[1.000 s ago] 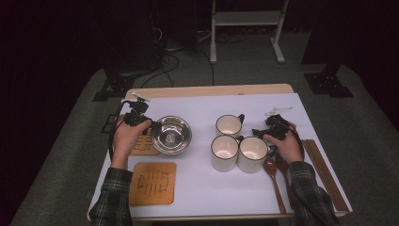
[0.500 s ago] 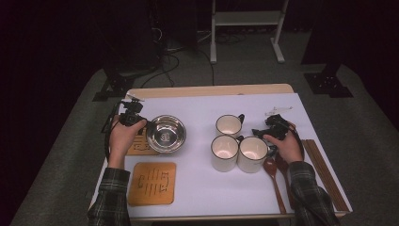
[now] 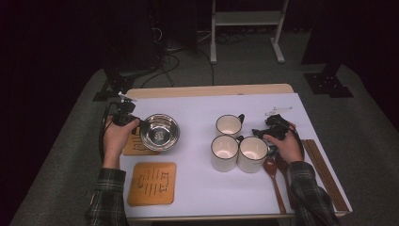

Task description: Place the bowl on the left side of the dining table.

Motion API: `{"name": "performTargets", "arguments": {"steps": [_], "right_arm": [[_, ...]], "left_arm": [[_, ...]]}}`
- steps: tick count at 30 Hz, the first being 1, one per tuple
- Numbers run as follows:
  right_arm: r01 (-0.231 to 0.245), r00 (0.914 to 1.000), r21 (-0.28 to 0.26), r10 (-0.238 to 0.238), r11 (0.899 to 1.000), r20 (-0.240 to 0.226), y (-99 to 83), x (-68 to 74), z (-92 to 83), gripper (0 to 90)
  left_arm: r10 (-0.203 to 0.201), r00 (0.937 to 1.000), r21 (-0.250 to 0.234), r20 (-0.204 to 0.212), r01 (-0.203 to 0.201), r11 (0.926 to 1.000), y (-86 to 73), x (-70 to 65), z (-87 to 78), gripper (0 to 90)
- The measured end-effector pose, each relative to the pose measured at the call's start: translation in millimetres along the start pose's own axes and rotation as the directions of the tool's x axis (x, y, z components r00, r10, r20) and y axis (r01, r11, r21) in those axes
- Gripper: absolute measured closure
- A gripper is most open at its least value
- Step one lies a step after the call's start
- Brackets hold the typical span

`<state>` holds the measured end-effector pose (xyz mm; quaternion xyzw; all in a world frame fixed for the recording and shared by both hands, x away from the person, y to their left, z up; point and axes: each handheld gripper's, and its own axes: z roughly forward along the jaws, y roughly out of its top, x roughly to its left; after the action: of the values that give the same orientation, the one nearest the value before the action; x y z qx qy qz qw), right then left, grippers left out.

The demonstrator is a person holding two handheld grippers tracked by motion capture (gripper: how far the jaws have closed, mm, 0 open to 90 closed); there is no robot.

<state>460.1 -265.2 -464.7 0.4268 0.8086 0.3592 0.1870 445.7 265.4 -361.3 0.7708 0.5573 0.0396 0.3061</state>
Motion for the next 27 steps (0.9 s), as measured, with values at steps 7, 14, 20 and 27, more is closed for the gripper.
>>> {"name": "performTargets", "arguments": {"steps": [7,14,20,27], "right_arm": [[0.000,1.0000,0.000,0.000,1.000,0.000,0.0,0.1,0.0,19.4],[0.001,1.0000,0.000,-0.001,1.000,0.000,0.0,0.1,0.0,19.4],[0.001,1.0000,0.000,-0.001,1.000,0.000,-0.1,0.1,-0.1,19.4],[0.001,1.0000,-0.001,-0.001,1.000,0.001,-0.1,0.2,0.0,19.4]], "left_arm": [[-0.020,0.9997,-0.008,-0.011,0.020,0.9998,-1.9,7.5,-1.1,83.5],[-0.042,0.9989,-0.011,-0.024,0.041,0.9991,-4.1,15.9,-2.6,83.6],[-0.060,0.9972,-0.007,-0.045,0.060,0.9982,-6.3,26.0,-2.4,83.6],[-0.083,0.9948,-0.008,-0.059,0.083,0.9965,-8.2,34.3,-1.5,83.5]]}}
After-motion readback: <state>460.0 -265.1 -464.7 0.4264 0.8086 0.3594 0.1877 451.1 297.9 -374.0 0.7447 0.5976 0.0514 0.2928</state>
